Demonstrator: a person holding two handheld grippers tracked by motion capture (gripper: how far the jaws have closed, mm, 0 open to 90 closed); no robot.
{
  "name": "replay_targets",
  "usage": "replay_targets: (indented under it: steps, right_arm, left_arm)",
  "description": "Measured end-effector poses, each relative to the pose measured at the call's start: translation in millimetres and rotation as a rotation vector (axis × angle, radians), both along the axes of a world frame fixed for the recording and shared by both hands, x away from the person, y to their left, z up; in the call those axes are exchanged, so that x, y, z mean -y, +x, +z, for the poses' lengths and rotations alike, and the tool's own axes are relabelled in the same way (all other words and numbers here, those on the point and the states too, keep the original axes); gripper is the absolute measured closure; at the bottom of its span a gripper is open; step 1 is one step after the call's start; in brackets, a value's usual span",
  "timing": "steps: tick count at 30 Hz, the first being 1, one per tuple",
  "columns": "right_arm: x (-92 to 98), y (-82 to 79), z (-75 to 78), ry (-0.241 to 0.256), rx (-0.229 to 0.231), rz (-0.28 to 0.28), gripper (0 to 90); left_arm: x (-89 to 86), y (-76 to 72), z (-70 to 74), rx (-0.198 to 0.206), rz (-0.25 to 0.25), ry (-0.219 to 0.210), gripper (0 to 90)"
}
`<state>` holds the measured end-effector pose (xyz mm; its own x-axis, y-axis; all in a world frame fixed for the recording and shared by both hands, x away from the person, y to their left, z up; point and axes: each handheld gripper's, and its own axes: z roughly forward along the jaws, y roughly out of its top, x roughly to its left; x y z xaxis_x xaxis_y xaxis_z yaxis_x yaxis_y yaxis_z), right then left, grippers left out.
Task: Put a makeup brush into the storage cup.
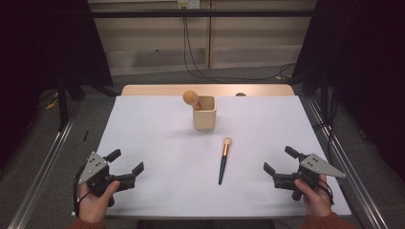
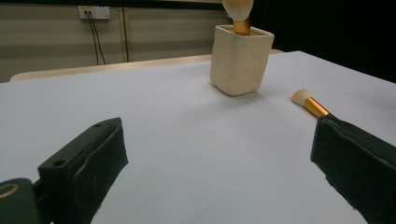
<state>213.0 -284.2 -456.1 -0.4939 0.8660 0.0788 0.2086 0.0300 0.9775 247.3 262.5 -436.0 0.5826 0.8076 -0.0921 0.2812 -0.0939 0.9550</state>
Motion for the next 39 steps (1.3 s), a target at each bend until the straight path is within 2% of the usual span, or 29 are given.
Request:
replay_targets:
  steps: [11,15,23,26,32,35,39]
  right_arm:
    - [-5.6,4.3,0.8,0.004,-0.016,0.004,0.0]
    - [-10.2,6.5,4.7,0.012,-0.01,0.005,0.0]
    - [-17.1,12.5,9.7,-0.006,0.003,0.012,0.0]
    - [-21.3,17.1,10.6,-0.009,0.005,0.023,0.0]
    - [-27.9,24.5,11.2,-0.012,-0.014,0.036,0.0]
    - [-34.1,30.3,13.6,-0.015,0.006,0.042,0.0]
    - [-44.1,40.3,16.3,-0.023,-0.005,0.064,0.0]
  left_arm:
    - [-6.0,2.4,-2.0,-0.007,0.018,-0.006,3.4]
    - [-7.5,1.9,-1.1,0.006,0.044,-0.003,3.4]
    - [-3.9,5.0,-1.4,0.002,0.03,-0.003,3.4]
    - [-1.8,7.4,-1.0,0.004,0.02,0.011,3.4]
    - [-2.2,9.3,-1.5,0.003,0.021,0.013,3.4]
    - [-3.1,9.9,-1.6,0.001,0.025,0.015,3.4]
    - [-2.0,9.6,-0.6,0.01,0.015,0.003,3.4]
